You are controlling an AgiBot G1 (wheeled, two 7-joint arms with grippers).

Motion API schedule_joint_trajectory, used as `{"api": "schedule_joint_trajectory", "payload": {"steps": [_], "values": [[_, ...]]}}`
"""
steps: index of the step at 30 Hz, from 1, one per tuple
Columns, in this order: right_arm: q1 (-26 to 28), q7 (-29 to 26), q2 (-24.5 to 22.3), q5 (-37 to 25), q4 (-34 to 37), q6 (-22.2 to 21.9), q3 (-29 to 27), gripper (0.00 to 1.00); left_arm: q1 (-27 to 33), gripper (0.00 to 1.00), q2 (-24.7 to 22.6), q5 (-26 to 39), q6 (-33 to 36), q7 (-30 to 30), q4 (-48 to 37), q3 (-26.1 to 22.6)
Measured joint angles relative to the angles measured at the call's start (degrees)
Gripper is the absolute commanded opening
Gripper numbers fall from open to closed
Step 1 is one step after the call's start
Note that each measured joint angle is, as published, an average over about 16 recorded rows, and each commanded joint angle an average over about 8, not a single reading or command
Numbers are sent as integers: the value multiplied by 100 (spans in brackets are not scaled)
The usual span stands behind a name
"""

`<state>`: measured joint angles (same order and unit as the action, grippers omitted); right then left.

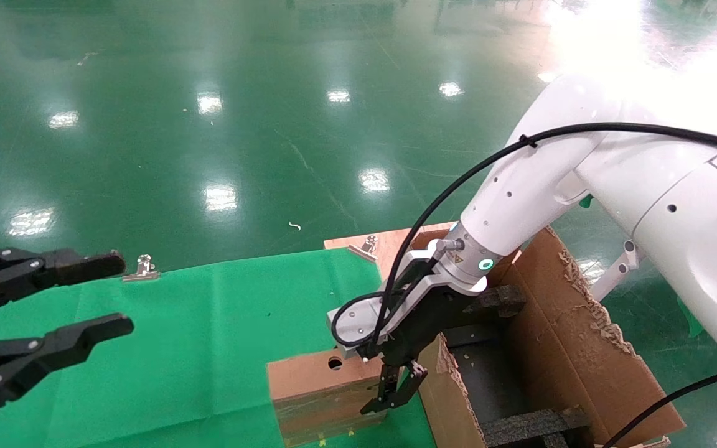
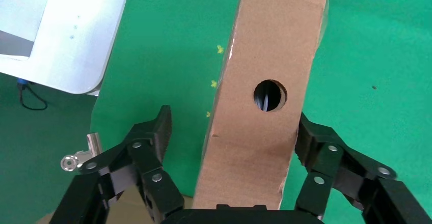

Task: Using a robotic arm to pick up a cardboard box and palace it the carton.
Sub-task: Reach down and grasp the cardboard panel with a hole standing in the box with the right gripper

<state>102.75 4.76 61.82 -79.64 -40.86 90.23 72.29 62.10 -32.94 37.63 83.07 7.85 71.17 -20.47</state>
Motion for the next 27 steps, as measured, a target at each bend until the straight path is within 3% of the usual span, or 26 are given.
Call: {"api": "schedule_joint_trajectory", "payload": {"steps": [18,27], "values": [[52,-27,-27,101,12,8,8,0,0,100,0,0,0,0,0,0],[648,6,-171,436,197,52,65,0,0,100,0,0,0,0,0,0]]}}
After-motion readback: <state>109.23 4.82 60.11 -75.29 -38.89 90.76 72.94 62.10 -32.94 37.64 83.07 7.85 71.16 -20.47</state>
